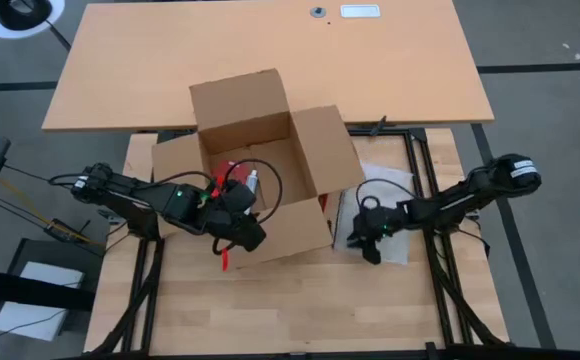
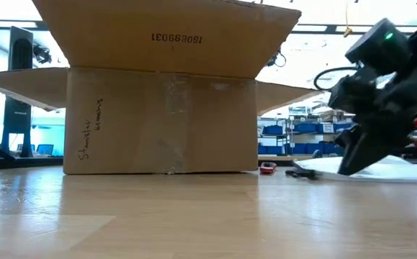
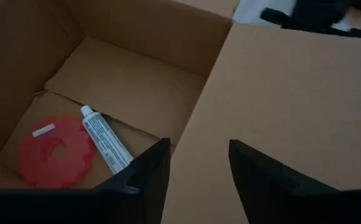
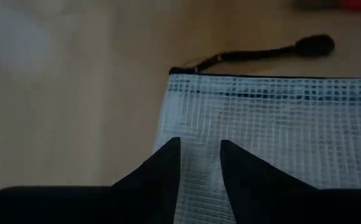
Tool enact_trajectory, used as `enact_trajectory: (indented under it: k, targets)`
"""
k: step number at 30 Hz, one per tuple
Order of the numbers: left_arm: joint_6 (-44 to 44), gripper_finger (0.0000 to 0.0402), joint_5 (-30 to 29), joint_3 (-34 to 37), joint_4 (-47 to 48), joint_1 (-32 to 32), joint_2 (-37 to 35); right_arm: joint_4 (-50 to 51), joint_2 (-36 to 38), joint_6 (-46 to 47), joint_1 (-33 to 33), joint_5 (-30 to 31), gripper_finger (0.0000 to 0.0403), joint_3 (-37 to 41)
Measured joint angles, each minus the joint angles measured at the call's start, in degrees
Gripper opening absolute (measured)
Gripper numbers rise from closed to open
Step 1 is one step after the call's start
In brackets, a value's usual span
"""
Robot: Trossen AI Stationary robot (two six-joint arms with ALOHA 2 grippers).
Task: Unpack boxes
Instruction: Open the white zip bag
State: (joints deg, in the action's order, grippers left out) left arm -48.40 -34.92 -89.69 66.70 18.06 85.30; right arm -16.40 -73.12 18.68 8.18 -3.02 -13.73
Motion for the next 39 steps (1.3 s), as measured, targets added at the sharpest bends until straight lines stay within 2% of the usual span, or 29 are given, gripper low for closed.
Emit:
enact_trajectory:
  k: [3, 6, 11, 15, 18, 22, 26, 29, 35, 39]
  targets:
    - [0.0, 0.0174, 0.0, 0.0, 0.1, 0.0, 0.0, 0.3, 0.0, 1.3, 4.3, 0.4, 0.0139, -2.4]
    - [0.1, 0.0174, 0.0, 0.0, 0.1, 0.0, 0.0, 4.6, 0.0, -1.4, 7.9, 2.1, 0.0167, -6.7]
    - [0.1, 0.0174, 0.0, 0.0, 0.1, 0.0, 0.0, 12.9, 0.0, -10.7, 12.5, 11.1, 0.0213, -14.5]
    - [0.2, 0.0174, 0.1, 0.0, 0.1, 0.0, 0.0, 13.2, -1.5, -10.6, 13.2, 17.8, 0.0235, -15.3]
    - [0.3, 0.0174, 0.1, 0.0, 0.2, 0.0, 0.0, 11.9, -5.7, -8.2, 12.7, 18.3, 0.024, -15.2]
    - [3.8, 0.0174, 2.2, 0.0, 0.3, 0.0, 0.0, 8.2, -13.2, -6.9, 13.2, 15.9, 0.0235, -15.2]
    - [6.0, 0.0174, 4.8, 0.0, 0.3, 0.0, 0.0, 6.3, -18.2, -1.9, 13.6, 17.4, 0.0218, -15.6]
    - [6.1, 0.0174, 5.2, 0.0, 0.3, 0.0, 0.0, 5.9, -19.2, -0.3, 13.5, 18.1, 0.019, -15.7]
    - [6.1, 0.0174, 5.2, 0.0, 0.3, 0.0, 0.0, 7.5, -18.4, -1.9, 13.2, 18.5, 0.0084, -15.6]
    - [6.1, 0.0174, 5.2, 0.0, 0.3, 0.0, 0.0, 8.1, -16.6, 2.2, 12.4, 15.0, 0.0013, -15.3]
